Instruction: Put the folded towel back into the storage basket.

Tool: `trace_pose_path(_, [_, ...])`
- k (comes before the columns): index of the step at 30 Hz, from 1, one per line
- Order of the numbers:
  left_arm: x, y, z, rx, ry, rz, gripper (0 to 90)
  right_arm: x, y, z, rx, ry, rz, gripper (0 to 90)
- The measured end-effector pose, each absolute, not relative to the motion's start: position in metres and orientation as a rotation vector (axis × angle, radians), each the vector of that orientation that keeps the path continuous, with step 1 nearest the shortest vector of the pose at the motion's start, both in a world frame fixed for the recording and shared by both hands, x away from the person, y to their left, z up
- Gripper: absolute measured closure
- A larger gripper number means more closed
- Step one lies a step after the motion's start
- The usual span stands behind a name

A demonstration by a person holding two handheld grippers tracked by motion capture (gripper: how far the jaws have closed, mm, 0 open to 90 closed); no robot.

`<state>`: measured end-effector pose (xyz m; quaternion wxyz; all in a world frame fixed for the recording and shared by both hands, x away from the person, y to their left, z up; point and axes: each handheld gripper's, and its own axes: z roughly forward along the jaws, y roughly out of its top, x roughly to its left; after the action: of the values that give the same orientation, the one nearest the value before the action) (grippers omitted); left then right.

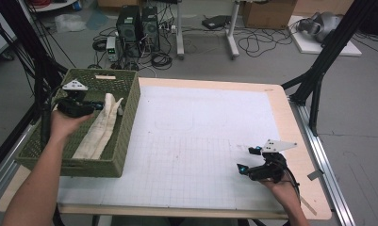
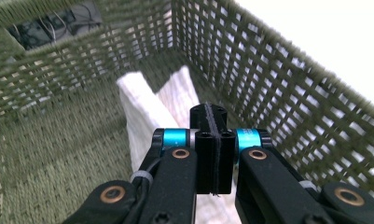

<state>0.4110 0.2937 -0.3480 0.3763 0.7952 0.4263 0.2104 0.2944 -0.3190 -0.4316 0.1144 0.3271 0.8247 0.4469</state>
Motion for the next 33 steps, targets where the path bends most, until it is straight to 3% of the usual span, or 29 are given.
trace_pose_path(6, [0.415,0.289,-0.360,2.094,1.130,0.560,89.7,0.293,-0.318,-0.431,0.948,2.423,1.311,13.0])
trace_pose_path(18, [0.416,0.286,-0.385,2.213,1.201,0.455,88.8,0.292,-0.319,-0.429,0.934,2.414,1.319,13.0])
trace_pose_path(33, [0.415,0.281,-0.393,2.253,1.235,0.405,65.7,0.291,-0.319,-0.428,0.931,2.420,1.322,13.0])
